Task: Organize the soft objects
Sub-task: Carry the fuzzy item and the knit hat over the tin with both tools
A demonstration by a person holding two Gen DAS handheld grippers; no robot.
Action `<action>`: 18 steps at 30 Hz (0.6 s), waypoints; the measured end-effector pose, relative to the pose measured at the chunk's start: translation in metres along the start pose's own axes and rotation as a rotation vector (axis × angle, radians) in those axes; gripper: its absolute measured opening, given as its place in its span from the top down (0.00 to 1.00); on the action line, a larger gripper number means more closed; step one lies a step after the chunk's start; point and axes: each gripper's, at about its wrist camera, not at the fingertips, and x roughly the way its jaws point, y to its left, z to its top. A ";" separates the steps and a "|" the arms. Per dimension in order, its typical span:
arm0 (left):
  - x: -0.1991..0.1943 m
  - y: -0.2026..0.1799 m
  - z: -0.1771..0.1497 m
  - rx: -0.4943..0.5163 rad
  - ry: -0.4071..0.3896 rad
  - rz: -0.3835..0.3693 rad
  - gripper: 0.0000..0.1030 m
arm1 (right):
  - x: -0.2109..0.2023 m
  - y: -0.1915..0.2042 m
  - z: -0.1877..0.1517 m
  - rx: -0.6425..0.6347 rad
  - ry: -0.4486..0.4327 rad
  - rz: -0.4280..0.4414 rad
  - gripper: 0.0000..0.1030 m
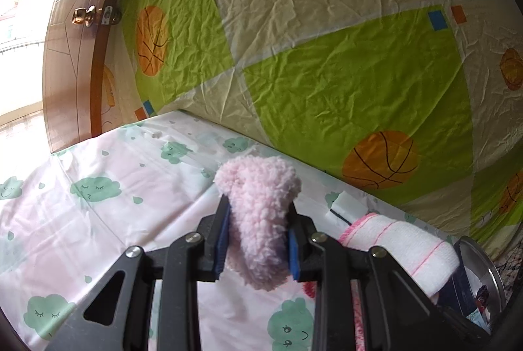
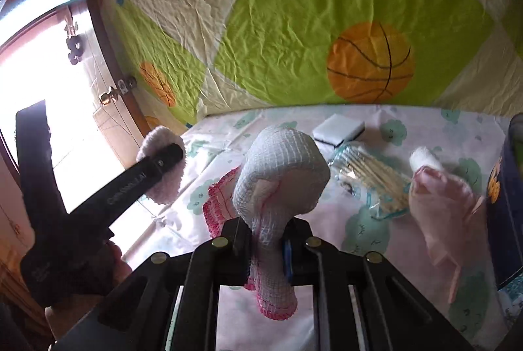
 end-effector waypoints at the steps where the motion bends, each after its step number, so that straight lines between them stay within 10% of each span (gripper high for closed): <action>1: -0.001 -0.001 0.000 0.004 -0.005 -0.012 0.73 | -0.010 0.001 0.001 -0.017 -0.037 -0.013 0.85; 18: -0.016 -0.043 -0.015 0.138 -0.076 -0.063 0.73 | -0.091 -0.028 -0.014 -0.214 -0.309 -0.305 0.85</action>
